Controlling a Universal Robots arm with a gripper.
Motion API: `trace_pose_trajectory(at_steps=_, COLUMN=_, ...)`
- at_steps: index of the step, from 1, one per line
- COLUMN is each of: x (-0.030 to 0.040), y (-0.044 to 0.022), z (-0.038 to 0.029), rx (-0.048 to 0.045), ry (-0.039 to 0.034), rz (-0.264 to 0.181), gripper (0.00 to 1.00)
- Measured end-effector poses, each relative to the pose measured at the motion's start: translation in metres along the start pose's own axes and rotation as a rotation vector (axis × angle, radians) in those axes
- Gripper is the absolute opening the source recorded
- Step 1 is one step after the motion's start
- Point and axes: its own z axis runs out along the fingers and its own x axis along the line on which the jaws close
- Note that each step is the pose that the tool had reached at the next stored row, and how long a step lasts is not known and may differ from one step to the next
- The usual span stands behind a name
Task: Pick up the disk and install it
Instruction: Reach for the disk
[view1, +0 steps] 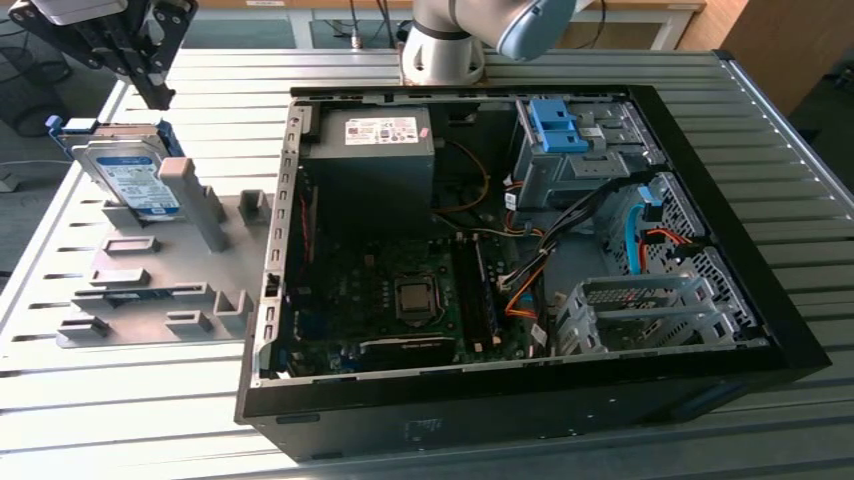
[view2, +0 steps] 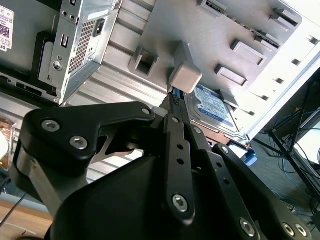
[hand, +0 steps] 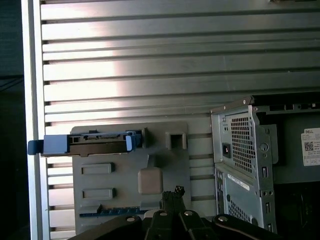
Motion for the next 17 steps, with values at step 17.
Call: trace_pose_trajectory(at_steps=17, x=0.0038, y=0.0011, z=0.0, rx=-0.0001, ry=-0.0001, rz=0.0, gripper=0.11)
